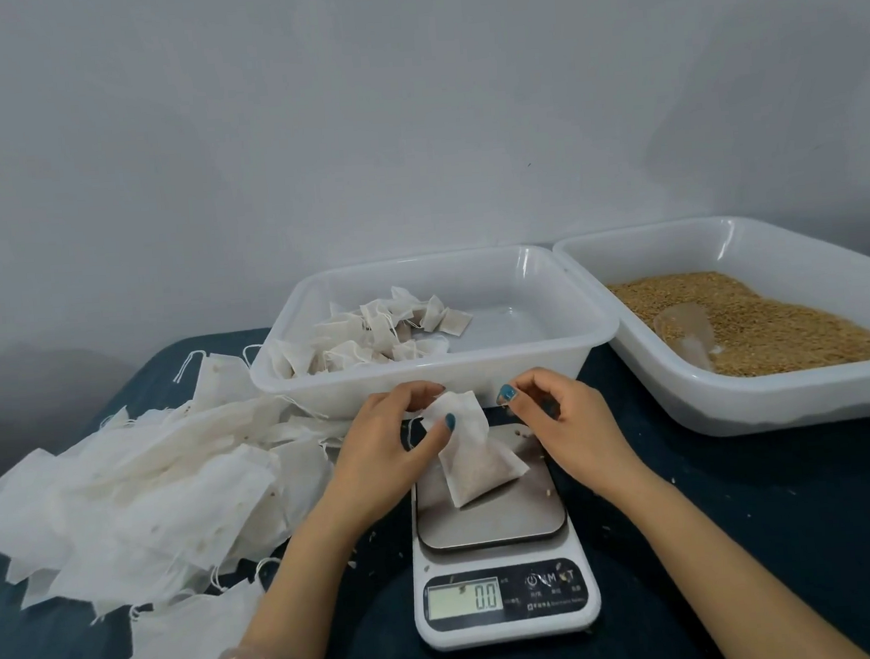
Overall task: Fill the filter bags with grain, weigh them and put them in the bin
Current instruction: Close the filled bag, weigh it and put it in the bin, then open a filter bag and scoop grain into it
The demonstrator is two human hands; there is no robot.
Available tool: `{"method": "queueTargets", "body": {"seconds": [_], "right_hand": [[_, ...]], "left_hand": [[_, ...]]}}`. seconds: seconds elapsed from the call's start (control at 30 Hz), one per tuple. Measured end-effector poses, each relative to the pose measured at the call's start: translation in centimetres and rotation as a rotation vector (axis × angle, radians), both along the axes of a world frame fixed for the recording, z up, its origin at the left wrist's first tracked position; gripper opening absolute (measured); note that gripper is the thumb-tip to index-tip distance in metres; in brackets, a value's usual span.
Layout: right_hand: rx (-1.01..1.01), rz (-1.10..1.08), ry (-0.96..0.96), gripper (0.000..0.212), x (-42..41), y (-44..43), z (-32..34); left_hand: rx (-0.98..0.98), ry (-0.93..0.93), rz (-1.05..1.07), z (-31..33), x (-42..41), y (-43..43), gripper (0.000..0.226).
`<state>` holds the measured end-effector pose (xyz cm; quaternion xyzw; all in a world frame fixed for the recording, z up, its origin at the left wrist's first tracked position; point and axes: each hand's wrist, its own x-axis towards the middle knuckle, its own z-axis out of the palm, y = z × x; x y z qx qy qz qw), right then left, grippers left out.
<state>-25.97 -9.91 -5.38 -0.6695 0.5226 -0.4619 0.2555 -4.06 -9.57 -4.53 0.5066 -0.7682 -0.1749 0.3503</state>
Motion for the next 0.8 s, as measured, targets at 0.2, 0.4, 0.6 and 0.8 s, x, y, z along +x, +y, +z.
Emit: {"method": "queueTargets", "body": {"seconds": [0.2, 0.4, 0.6, 0.8], "right_hand": [[-0.013, 0.008, -0.004, 0.010, -0.1, 0.1, 0.1], [-0.013, 0.014, -0.008, 0.010, -0.1, 0.1, 0.1], [-0.016, 0.017, 0.010, 0.009, 0.0, 0.3, 0.2], [-0.025, 0.010, 0.018, 0.009, 0.0, 0.3, 0.2]], "left_hand": [[-0.013, -0.006, -0.003, -0.1, 0.1, 0.0, 0.025], [-0.011, -0.015, -0.006, -0.1, 0.0, -0.1, 0.023], [0.011, -0.032, -0.001, -0.4, -0.4, -0.4, 0.022], [-0.044, -0.138, -0.001, -0.3, -1.7, -0.6, 0.018]]}}
